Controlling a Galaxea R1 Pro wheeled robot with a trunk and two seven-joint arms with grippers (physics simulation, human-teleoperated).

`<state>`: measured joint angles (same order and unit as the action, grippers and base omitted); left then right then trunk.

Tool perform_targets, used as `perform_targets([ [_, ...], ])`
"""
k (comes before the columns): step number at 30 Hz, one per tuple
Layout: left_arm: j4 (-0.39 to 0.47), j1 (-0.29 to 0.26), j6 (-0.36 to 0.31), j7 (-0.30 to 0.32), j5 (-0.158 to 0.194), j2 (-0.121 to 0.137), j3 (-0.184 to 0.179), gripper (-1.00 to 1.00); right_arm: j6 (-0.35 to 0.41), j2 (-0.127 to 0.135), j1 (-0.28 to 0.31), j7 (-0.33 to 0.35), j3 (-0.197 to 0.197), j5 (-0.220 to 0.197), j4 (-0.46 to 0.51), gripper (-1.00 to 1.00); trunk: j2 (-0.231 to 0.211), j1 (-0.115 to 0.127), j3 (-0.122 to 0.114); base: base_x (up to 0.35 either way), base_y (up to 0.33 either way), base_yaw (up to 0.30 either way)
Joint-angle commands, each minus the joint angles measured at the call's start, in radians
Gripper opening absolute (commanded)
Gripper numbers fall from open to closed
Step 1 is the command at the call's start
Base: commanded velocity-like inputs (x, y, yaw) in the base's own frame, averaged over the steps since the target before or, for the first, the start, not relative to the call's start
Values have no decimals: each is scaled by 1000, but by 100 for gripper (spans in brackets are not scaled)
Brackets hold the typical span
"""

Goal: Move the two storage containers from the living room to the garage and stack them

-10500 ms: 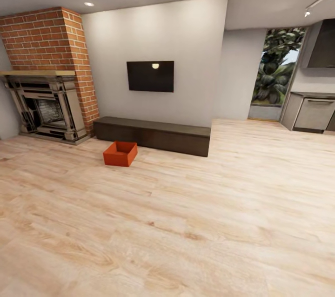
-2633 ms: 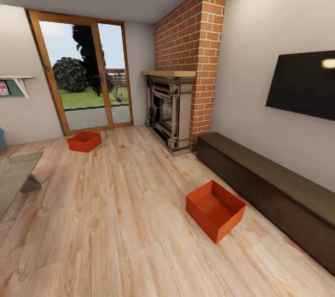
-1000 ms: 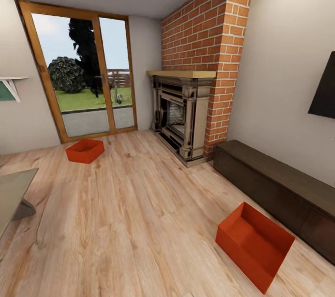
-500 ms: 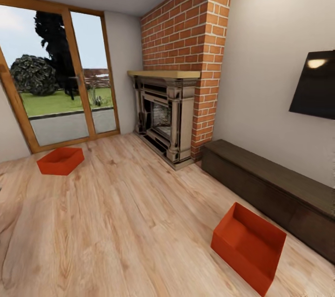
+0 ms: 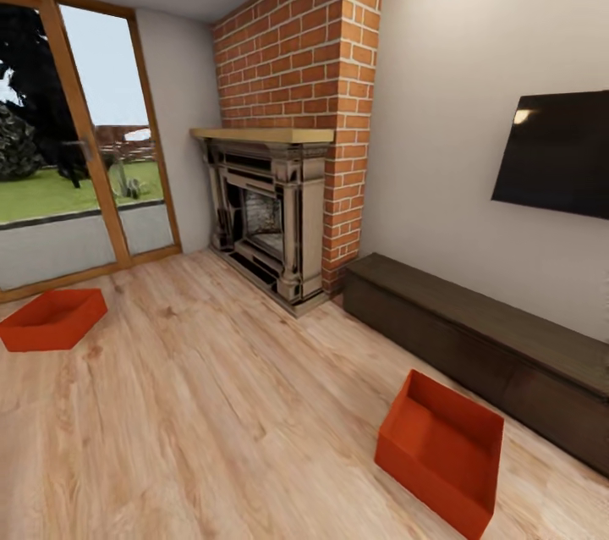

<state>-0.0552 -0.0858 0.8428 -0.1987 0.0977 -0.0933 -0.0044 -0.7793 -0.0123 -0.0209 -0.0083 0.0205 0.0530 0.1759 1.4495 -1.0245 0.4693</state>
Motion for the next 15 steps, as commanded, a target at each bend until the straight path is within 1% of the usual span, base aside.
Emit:
perform_targets([
  [1,-4,-1,6,6,10,0,-2,100,-1,0,-1,-1,-1,4,2,100,0,0,1,262,206,-275],
  [15,-4,-1,6,5,10,-2,-1,100,0,0,-1,-1,-1,4,2,100,0,0,1,263,197,-276],
])
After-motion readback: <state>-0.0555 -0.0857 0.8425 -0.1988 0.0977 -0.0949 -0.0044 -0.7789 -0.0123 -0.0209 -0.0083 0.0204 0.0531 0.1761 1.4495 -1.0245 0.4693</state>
